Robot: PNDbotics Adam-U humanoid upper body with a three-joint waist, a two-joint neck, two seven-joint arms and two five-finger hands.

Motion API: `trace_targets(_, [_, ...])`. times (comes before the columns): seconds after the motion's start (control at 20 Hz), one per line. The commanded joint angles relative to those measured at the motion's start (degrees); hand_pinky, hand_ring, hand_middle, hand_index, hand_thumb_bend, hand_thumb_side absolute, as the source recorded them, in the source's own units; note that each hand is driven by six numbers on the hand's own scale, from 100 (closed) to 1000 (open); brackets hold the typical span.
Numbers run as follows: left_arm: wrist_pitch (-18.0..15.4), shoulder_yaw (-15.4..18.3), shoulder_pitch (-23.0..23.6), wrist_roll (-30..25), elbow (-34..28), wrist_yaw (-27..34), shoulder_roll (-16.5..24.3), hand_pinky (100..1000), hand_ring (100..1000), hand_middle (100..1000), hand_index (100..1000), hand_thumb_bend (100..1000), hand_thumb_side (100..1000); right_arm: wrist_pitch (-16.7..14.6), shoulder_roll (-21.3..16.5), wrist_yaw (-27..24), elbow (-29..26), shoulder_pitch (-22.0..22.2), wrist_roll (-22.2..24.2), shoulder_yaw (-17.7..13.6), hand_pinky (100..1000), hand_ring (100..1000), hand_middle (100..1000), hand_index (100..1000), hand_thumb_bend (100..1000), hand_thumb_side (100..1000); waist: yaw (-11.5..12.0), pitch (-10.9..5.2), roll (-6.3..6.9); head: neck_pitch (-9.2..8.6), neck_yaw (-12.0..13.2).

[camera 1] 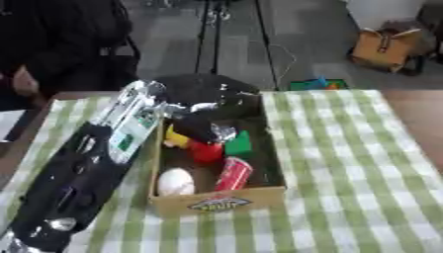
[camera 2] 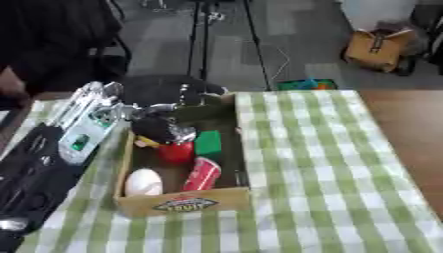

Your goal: Pick up objects on the table and place them in the box.

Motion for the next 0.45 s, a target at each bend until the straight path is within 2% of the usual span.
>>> trace_targets(0.05, [-4.2,3.5,-1.2,4.7,-5.1,4.8,0.9,1000,1000,1000,1000,100,1000,-0.2,-1.0,0.3,-1.4,-0.5,-0.1,-0.1,701,667,493,504,100,345,0.2,-1.55,-0.36,1.38,-2.1])
trace_targets(0.1, [-5.0,4.2,-0.7,9.2,-5.9,6.9,1.4,1000,1000,1000,1000,100,1000,-0.3,-1.0,0.3,-1.4,-0.6,-0.1,-0.2,701,667,493,504,100,345,0.2,-1.57,-0.37,1.66,-2.6])
trace_targets(0.2, [-5.8,6.8,0.4,20.0,-7.1,14.0,1.5,923,980,978,1000,100,1000,-0.9,-1.3,0.8,-1.4,-0.7,-0.1,-0.3,706,683,502,538,100,356,0.4,-1.74,-0.52,2.76,-5.0])
trace_targets(0.3, [-6.0,7.2,1.6,29.2,-6.9,19.2,2.6,923,980,978,1000,100,1000,-1.6,-1.5,1.6,-1.4,-0.9,-0.1,-0.2,706,683,502,538,100,356,0.5,-1.85,-0.53,3.32,-6.1])
trace_targets(0.35, [-5.4,8.2,2.8,34.5,-7.3,23.5,2.4,867,948,954,1000,167,1000,-3.1,-2.3,2.9,-1.4,-1.5,-0.1,-0.6,733,729,521,576,100,397,0.7,-2.07,-0.72,4.27,-8.3])
trace_targets(0.45, [-4.4,8.9,5.3,42.2,-9.9,32.9,3.3,884,963,948,1000,232,1000,-7.1,-4.1,6.6,-1.4,-2.8,-0.6,-0.7,770,760,545,605,100,441,1.0,-2.47,-1.00,5.86,-11.6])
